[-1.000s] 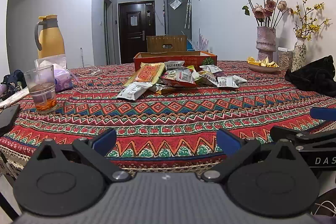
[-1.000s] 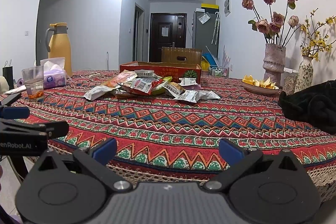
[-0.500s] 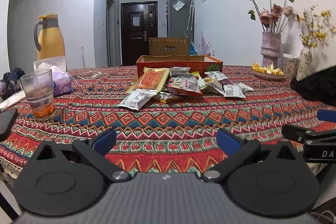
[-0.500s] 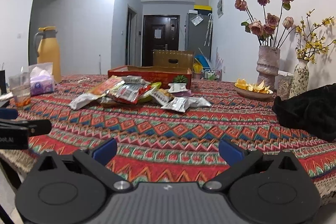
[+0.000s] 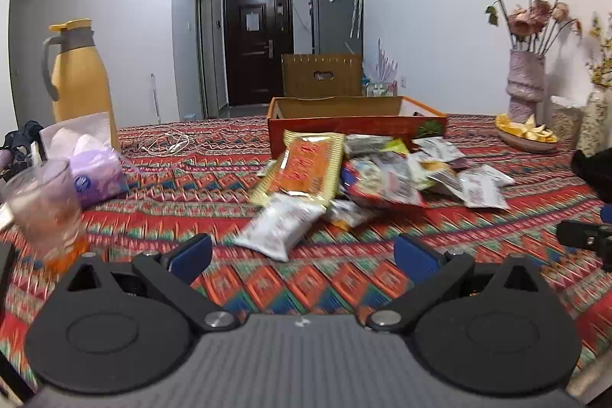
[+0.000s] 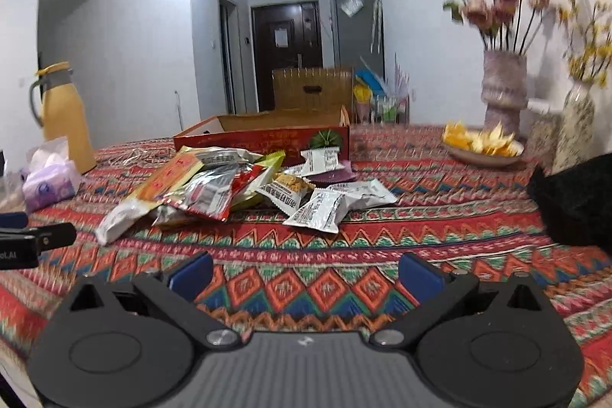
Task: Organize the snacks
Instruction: 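Grasp a white snack sachet from the pile with the left tool while the right tool grasps another, then carry both white sachets into the orange box and open both tools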
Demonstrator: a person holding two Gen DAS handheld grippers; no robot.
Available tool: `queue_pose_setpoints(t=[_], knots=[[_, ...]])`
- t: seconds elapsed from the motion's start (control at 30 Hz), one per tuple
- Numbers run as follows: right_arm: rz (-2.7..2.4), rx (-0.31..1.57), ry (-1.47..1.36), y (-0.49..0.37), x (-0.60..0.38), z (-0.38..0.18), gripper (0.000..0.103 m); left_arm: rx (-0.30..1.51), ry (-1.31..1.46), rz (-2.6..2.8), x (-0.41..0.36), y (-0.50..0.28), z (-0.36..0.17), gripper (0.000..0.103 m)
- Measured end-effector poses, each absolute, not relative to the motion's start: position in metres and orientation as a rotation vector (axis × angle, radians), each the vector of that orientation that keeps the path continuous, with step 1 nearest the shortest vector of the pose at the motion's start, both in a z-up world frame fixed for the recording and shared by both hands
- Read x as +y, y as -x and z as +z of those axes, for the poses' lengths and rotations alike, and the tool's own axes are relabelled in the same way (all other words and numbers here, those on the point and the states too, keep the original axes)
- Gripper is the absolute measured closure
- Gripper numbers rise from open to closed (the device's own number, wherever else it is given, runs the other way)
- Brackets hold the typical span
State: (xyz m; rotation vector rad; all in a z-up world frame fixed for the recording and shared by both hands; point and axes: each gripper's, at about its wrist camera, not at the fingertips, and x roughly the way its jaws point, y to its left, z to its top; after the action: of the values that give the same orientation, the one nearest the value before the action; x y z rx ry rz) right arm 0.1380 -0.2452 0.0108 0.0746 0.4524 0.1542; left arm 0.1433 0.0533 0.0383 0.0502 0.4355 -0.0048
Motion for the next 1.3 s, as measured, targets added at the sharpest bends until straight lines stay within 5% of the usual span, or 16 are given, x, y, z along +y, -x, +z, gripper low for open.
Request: queue_pose_setpoints(t=[0.17, 0.47, 0.53, 0.67, 0.9, 1.3], knots=[[0.116, 0.489, -0.093, -0.191, -0.248, 0.012, 0.000, 0.505, -0.098, -0.031, 0.070, -0.198, 0.037, 0.002], [0.134, 0.580, -0.209, -0.287, -0.253, -0.003, 0.002, 0.621, -0.072, -0.137, 0.085, -0.269, 0.013, 0.025], [0.117, 0.644, -0.210, -0.304, -0.250, -0.007, 0.022, 0.648, -0.049, -0.151, 0.089, -0.277, 0.007, 0.040], [0.090, 0.668, -0.153, -0.321, -0.242, -0.015, 0.047, 0.672, -0.010, -0.176, 0.093, -0.281, 0.001, 0.047], [0.107, 0.666, -0.022, -0.318, -0.226, -0.020, 0.063, 0.696, -0.007, -0.155, 0.091, -0.271, 0.002, 0.064], [0.191, 0.631, -0.003, -0.213, -0.237, -0.004, 0.063, 0.704, 0.095, -0.093, 0.059, -0.181, 0.022, 0.064]])
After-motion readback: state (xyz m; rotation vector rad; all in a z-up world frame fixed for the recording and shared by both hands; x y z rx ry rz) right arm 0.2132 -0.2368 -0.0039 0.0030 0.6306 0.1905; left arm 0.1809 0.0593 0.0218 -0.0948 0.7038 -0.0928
